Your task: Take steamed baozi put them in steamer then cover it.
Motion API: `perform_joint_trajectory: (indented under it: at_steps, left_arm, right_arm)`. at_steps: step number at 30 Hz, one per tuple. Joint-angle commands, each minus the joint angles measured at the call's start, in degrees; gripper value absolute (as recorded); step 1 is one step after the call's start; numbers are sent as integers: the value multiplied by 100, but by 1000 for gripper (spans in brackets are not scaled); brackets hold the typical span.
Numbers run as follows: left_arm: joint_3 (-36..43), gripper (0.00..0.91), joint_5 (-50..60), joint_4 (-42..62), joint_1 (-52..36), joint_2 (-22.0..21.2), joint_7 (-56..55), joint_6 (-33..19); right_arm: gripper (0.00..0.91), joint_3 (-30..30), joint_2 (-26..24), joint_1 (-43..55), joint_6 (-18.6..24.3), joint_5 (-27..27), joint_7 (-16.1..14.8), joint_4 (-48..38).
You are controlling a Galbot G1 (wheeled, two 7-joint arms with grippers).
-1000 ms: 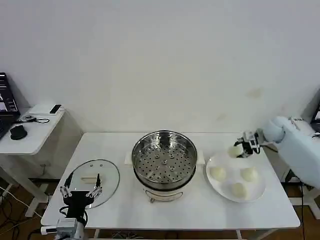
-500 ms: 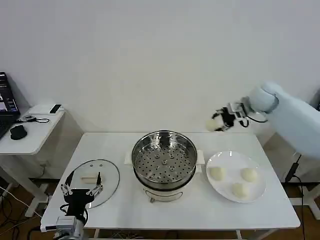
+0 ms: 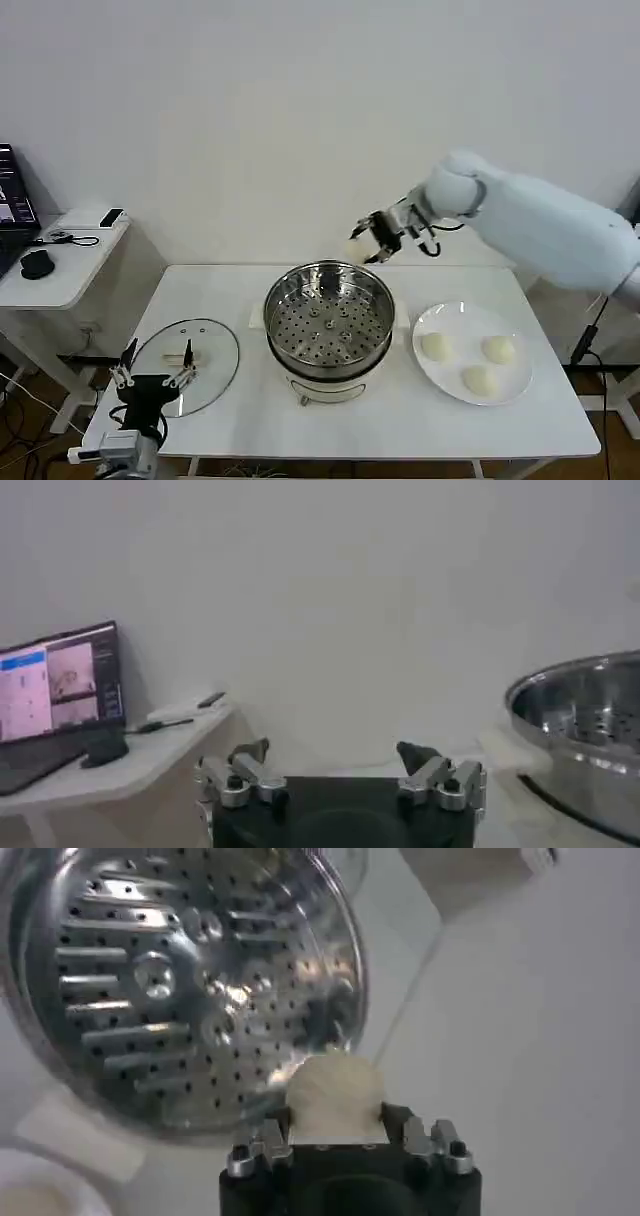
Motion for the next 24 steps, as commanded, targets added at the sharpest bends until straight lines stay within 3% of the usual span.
perform_joint_trajectory:
  at_steps: [1, 3, 9, 17, 24]
  left_arm:
    - [-53, 907, -12, 11, 9, -12, 1, -1]
    - [-53, 907, -6, 21, 18, -24, -2, -4]
    - [-53, 907, -2, 61, -22, -43, -6, 5]
    - [-43, 907, -6, 177, -77, -44, 0, -3]
    - [-51, 907, -6, 204, -93, -33, 4, 0]
  right_arm:
    - [625, -811, 574, 131, 913, -685, 382, 55]
    - [635, -809, 721, 69, 1334, -1110, 483, -131]
    - [635, -633, 1022, -149, 2047, -2050, 835, -661]
    - [635, -590, 1357, -394, 2422, -2594, 1146, -1095]
    - [635, -477, 1530, -597, 2573, -2977, 1184, -1466]
